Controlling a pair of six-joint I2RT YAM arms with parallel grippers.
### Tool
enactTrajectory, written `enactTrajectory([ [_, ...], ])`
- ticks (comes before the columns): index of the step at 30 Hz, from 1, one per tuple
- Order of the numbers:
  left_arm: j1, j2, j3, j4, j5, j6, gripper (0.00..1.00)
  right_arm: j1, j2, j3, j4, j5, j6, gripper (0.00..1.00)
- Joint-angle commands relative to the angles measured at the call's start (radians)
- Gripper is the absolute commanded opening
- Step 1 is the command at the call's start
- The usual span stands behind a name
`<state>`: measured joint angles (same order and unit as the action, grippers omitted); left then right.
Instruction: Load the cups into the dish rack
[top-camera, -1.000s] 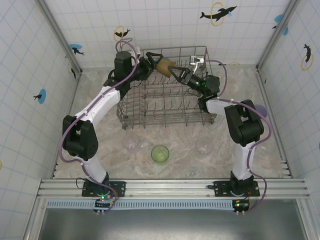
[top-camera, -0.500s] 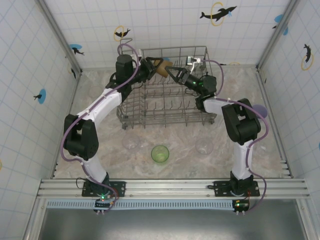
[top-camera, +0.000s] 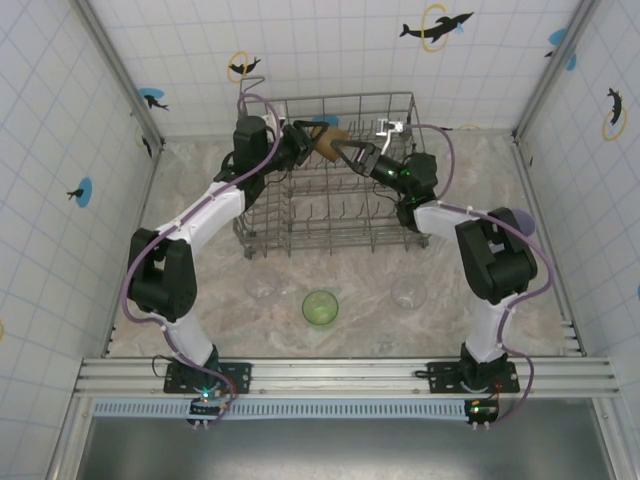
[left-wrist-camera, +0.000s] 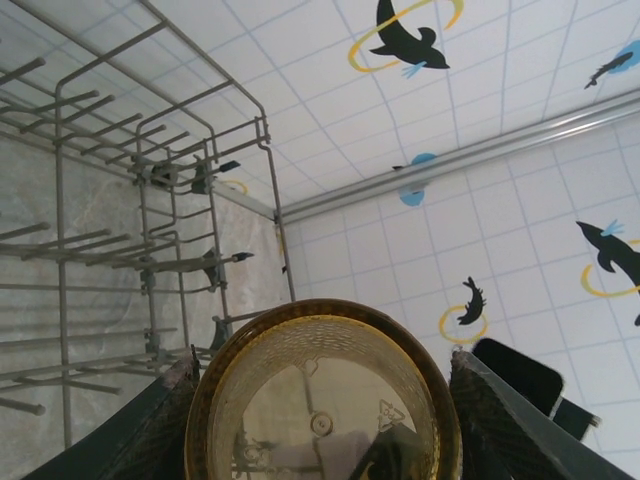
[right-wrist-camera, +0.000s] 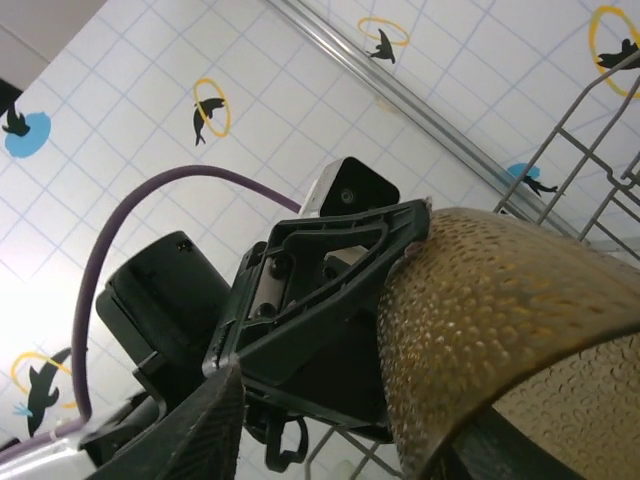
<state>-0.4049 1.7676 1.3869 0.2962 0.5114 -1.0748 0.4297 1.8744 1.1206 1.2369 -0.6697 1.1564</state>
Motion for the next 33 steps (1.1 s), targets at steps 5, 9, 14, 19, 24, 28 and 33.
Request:
enactTrajectory([
  [5,0.0,0.027,0.058,0.013,-0.06,0.061,0.0,-0.025,-0.18,-0.095,-0.249,0.024,-0.224,0.6],
  [9,-0.001,0.042,0.081,-0.007,-0.098,0.096,0.0,-0.038,-0.246,-0.115,-0.428,0.046,-0.325,0.64],
  [14,0.0,0.059,0.13,-0.077,-0.186,0.195,0.0,-0.045,-0.337,-0.143,-0.634,0.108,-0.486,0.71],
  [19,0.0,0.071,0.164,-0.122,-0.262,0.288,0.0,-0.045,-0.429,-0.168,-0.8,0.188,-0.595,0.76],
  [24,0.0,0.072,0.167,-0.142,-0.359,0.385,0.0,-0.037,-0.526,-0.187,-0.952,0.264,-0.678,0.83],
  [28,-0.003,0.084,0.173,-0.159,-0.449,0.467,0.0,-0.032,-0.607,-0.208,-1.051,0.344,-0.738,0.85],
  [33,-0.004,0.126,0.204,-0.167,-0.497,0.547,0.0,-0.026,-0.707,-0.258,-1.116,0.42,-0.782,0.89],
])
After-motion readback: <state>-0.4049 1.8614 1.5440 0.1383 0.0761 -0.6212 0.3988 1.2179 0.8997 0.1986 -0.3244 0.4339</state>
